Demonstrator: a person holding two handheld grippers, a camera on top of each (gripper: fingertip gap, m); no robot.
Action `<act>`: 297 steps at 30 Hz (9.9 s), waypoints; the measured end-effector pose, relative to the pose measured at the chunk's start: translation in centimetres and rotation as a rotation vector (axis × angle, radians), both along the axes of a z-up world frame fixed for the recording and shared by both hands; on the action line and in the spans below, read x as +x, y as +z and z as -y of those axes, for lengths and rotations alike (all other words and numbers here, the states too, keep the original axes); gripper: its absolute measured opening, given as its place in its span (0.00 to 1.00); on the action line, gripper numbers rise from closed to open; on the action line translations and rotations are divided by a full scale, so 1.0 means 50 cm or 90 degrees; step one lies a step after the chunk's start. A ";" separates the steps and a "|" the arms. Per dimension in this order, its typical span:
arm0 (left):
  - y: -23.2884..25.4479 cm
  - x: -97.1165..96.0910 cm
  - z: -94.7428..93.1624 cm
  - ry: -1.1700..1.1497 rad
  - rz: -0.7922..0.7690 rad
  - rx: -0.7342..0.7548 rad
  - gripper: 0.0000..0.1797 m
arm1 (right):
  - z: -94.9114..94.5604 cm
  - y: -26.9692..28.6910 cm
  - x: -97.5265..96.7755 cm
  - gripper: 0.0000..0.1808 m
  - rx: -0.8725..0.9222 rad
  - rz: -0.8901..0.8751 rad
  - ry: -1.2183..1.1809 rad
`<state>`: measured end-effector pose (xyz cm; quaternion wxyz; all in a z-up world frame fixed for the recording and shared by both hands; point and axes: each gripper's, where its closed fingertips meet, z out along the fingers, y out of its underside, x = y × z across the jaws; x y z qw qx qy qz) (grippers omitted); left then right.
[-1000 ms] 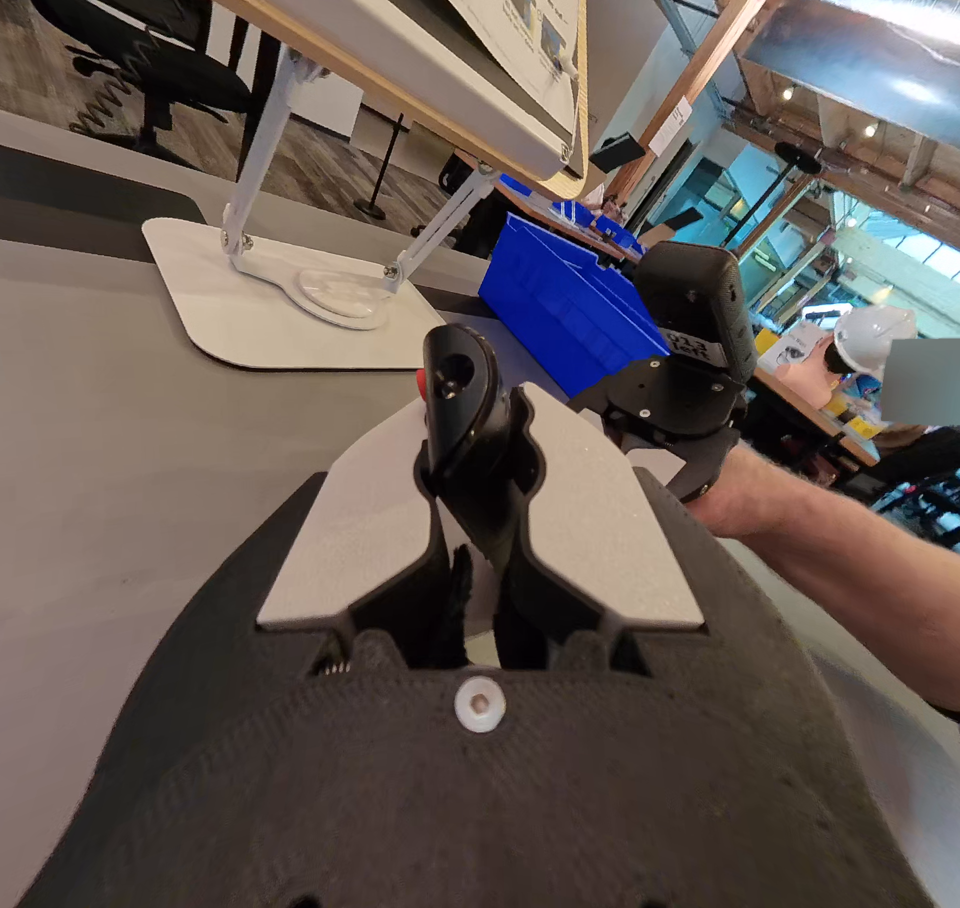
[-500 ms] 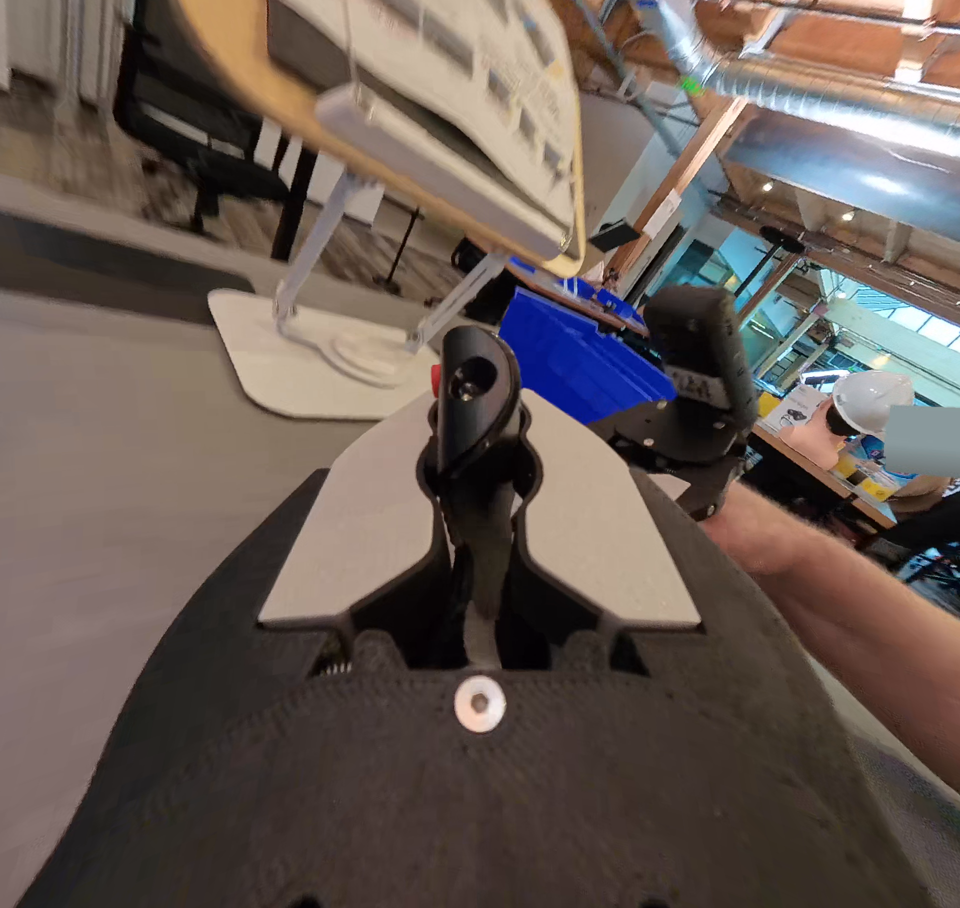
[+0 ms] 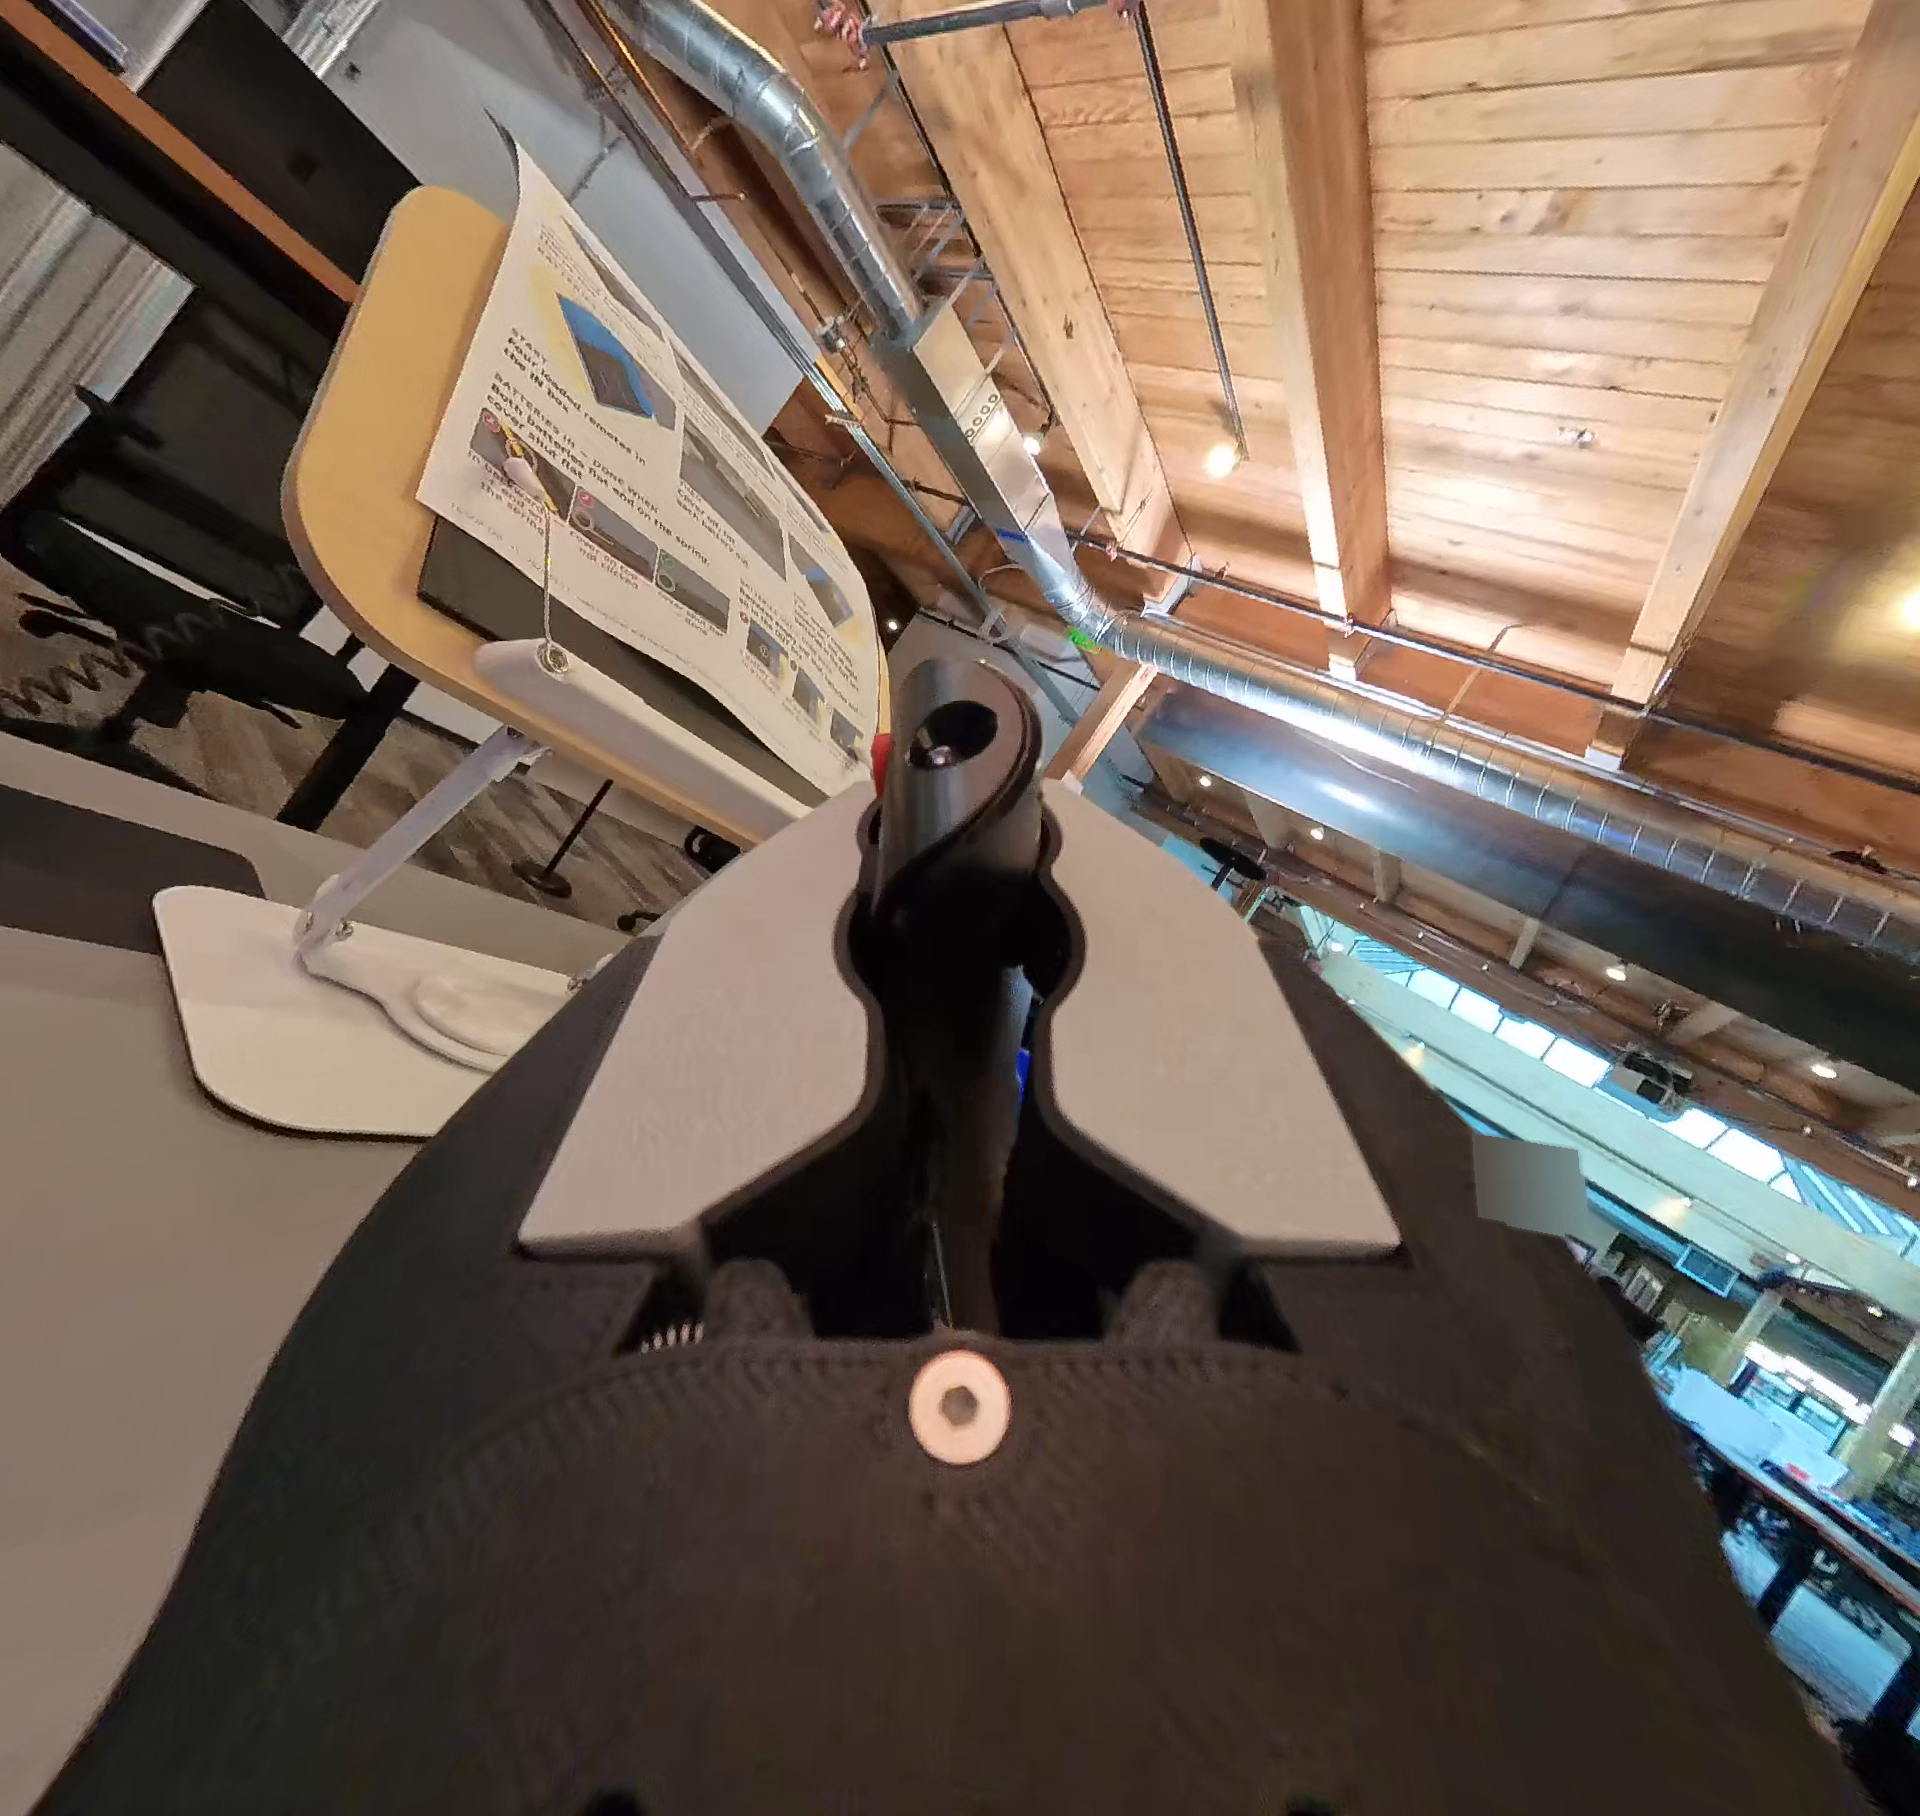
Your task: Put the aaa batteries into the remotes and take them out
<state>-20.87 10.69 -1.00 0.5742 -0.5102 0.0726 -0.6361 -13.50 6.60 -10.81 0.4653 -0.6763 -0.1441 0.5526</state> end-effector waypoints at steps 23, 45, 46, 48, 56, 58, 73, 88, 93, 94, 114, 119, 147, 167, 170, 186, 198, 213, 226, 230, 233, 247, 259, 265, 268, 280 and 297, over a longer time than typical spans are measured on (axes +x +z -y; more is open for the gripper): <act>0.019 0.012 0.024 0.023 0.021 0.036 0.13 | 0.004 0.053 -0.033 0.16 0.083 -0.080 0.031; 0.018 0.040 0.032 -0.048 0.008 0.012 0.12 | 0.049 0.033 -0.023 0.12 0.144 0.009 0.105; 0.022 0.039 0.033 -0.038 -0.003 0.024 0.13 | 0.046 0.028 -0.025 0.13 0.140 0.023 0.094; 0.026 0.023 0.024 -0.008 -0.001 0.025 0.13 | 0.038 0.022 -0.017 0.13 0.149 0.055 0.069; 0.021 0.014 0.017 0.019 -0.025 0.009 0.13 | 0.041 -0.009 -0.027 0.13 0.158 0.208 0.042; 0.022 0.015 0.017 0.017 -0.023 0.010 0.13 | 0.043 -0.010 -0.029 0.13 0.180 0.238 0.037; -0.048 0.046 -0.002 0.034 -0.116 -0.014 0.13 | 0.011 -0.092 -0.006 0.11 0.163 0.534 -0.016; -0.116 0.024 -0.069 0.060 -0.082 -0.150 0.13 | 0.010 -0.049 -0.045 0.14 0.244 0.534 -0.025; -0.110 0.027 -0.064 0.055 -0.079 -0.145 0.13 | -0.010 -0.051 -0.058 0.05 0.291 0.593 -0.073; -0.110 0.027 -0.063 0.054 -0.078 -0.145 0.12 | -0.009 -0.051 -0.059 0.05 0.294 0.599 -0.072; -0.119 0.042 -0.061 0.037 -0.073 -0.164 0.13 | 0.015 -0.016 -0.031 0.13 0.280 0.532 -0.044; -0.120 0.042 -0.059 0.043 -0.079 -0.160 0.13 | -0.011 -0.046 -0.067 0.07 0.299 0.587 -0.077; -0.135 0.045 -0.070 0.010 -0.067 -0.168 0.13 | -0.258 -0.105 0.773 0.05 0.138 1.078 -0.004; -0.110 0.063 -0.045 -0.031 -0.029 -0.152 0.13 | 0.060 0.142 0.348 0.15 0.277 0.805 -0.083; -0.100 0.070 -0.032 -0.057 -0.011 -0.149 0.13 | 0.123 0.098 0.206 0.19 0.285 0.732 -0.010; -0.034 0.159 0.096 -0.295 0.012 -0.043 0.14 | 0.137 -0.007 0.014 0.12 0.035 0.291 0.194; -0.086 0.176 0.185 -0.415 -0.278 0.166 0.20 | 0.171 0.040 0.111 0.11 -0.067 0.212 0.443; -0.156 0.110 0.063 -0.314 -0.251 -0.048 0.14 | 0.184 -0.047 0.212 0.24 0.003 0.684 0.185; -0.214 0.111 0.033 -0.310 -0.190 -0.213 0.13 | 0.231 -0.222 0.222 0.10 -0.046 0.830 0.178; -0.232 0.115 0.026 -0.312 -0.167 -0.265 0.13 | 0.194 -0.136 0.217 0.10 0.052 0.816 0.132; -0.239 0.127 0.033 -0.331 -0.164 -0.285 0.13 | 0.153 -0.044 0.190 0.10 0.163 0.838 0.124; -0.239 0.142 0.042 -0.383 -0.070 -0.375 0.13 | 0.018 -0.037 0.127 0.10 0.263 1.019 0.285; -0.236 0.136 0.033 -0.384 -0.037 -0.393 0.13 | 0.023 -0.035 0.106 0.10 0.219 1.018 0.351; -0.237 0.134 0.030 -0.376 -0.035 -0.395 0.13 | 0.016 -0.034 0.103 0.10 0.170 1.032 0.333; -0.241 0.134 0.029 -0.372 -0.038 -0.401 0.13 | 0.014 -0.040 0.102 0.10 0.132 1.030 0.323; -0.242 0.132 0.025 -0.372 -0.021 -0.414 0.13 | 0.004 -0.036 0.099 0.15 0.155 1.055 0.320; -0.238 0.131 0.024 -0.377 -0.003 -0.418 0.13 | 0.012 -0.030 0.102 0.12 0.142 1.073 0.344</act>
